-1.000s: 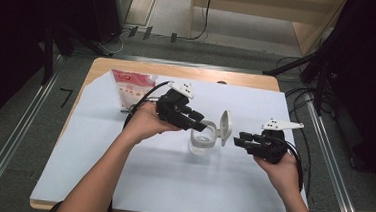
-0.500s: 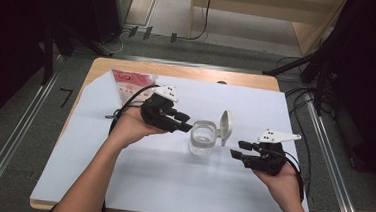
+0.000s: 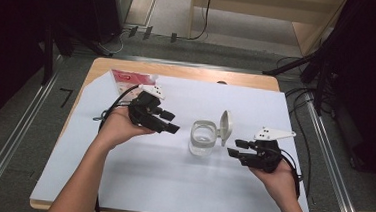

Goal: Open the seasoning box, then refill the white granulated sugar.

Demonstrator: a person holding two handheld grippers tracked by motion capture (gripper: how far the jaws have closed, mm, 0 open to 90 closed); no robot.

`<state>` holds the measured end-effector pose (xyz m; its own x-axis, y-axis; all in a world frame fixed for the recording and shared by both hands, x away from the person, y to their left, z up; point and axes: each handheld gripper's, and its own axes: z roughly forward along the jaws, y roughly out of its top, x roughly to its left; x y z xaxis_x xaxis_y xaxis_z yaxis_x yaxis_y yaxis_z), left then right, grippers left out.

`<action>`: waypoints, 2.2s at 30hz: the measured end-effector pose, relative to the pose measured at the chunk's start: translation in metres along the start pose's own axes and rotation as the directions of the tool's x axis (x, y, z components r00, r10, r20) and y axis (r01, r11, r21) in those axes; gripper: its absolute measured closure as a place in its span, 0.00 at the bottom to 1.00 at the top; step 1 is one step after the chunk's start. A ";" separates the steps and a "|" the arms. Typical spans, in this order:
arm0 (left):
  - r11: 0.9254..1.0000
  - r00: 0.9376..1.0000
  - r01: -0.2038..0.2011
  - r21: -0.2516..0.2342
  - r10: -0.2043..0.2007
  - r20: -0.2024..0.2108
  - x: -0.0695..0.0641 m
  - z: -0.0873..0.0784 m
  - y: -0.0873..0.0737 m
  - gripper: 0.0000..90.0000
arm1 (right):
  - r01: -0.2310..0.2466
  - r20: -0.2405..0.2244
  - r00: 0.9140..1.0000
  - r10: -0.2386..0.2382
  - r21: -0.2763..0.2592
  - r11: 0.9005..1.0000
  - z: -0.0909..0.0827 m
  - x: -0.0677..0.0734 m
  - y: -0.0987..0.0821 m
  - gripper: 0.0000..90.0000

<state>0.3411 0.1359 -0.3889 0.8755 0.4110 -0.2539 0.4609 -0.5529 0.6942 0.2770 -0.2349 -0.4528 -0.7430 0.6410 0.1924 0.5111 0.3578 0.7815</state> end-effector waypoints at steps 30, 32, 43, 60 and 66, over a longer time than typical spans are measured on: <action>0.994 0.979 0.056 -0.094 -0.073 -0.188 0.032 -0.074 -0.042 0.46 | 0.030 -0.018 0.999 -0.030 0.004 1.000 0.009 -0.007 0.003 0.54; 0.993 0.974 0.070 -0.097 -0.089 -0.210 0.034 -0.078 -0.046 0.46 | 0.033 -0.017 0.999 -0.033 0.006 0.999 0.010 -0.007 0.003 0.54; 0.985 0.942 0.128 -0.115 -0.157 -0.298 0.048 -0.100 -0.059 0.45 | 0.030 -0.011 0.999 -0.030 0.009 1.000 0.010 -0.008 0.002 0.54; 0.972 0.912 0.187 -0.143 -0.226 -0.342 0.085 -0.116 -0.067 0.42 | 0.054 0.031 0.998 -0.054 -0.009 0.998 0.003 -0.007 -0.004 0.53; 0.968 0.911 0.181 -0.173 -0.231 -0.341 0.098 -0.122 -0.066 0.40 | 0.067 0.050 0.996 -0.067 0.016 0.998 0.005 -0.006 -0.006 0.53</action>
<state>0.3790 0.3016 -0.3774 0.6418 0.7495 -0.1625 0.5800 -0.3357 0.7422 0.2806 -0.2374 -0.4620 -0.7532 0.6487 0.1093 0.4670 0.4102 0.7833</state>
